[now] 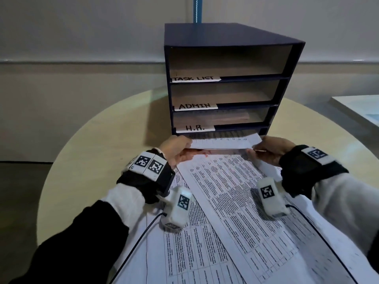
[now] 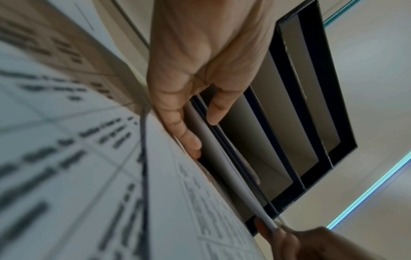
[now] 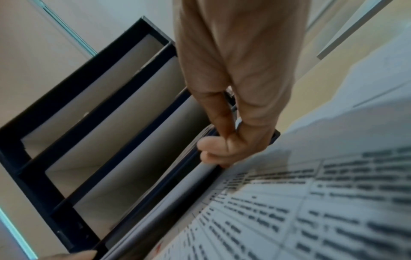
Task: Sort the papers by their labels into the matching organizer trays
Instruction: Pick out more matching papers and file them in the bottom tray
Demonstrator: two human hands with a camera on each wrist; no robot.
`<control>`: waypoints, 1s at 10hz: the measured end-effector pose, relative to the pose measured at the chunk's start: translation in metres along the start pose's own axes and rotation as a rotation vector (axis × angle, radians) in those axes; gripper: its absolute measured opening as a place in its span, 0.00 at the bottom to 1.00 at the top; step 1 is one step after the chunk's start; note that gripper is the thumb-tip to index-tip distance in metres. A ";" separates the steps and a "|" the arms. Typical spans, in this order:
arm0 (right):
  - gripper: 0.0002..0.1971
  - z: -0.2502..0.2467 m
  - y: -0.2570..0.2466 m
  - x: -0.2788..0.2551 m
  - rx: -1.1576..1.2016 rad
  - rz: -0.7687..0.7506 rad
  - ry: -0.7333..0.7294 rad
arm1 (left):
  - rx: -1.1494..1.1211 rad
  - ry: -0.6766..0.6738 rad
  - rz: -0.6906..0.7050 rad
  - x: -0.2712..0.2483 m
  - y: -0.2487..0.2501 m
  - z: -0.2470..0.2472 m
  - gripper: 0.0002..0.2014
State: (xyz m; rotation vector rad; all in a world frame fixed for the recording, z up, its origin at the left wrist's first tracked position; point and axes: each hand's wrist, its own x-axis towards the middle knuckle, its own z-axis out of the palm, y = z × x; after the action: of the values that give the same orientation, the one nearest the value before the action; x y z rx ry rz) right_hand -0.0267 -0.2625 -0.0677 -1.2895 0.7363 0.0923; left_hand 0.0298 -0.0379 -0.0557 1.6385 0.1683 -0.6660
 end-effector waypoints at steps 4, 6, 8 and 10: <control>0.21 0.021 -0.006 0.044 0.220 -0.107 0.058 | 0.373 -0.064 -0.009 0.021 0.007 -0.002 0.16; 0.19 0.026 -0.007 0.057 0.170 -0.093 0.112 | 0.484 -0.034 -0.042 0.026 0.009 0.002 0.16; 0.09 0.028 -0.011 0.054 -0.038 -0.024 0.139 | 0.374 -0.060 -0.035 0.025 0.009 0.016 0.13; 0.13 0.031 -0.014 0.044 -0.019 -0.027 0.005 | 0.482 0.003 -0.049 0.023 0.018 0.022 0.14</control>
State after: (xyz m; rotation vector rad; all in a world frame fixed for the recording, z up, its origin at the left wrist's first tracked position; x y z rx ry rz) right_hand 0.0270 -0.2534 -0.0772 -1.3173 0.7237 0.0747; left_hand 0.0495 -0.0684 -0.0530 2.1018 0.0510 -0.7822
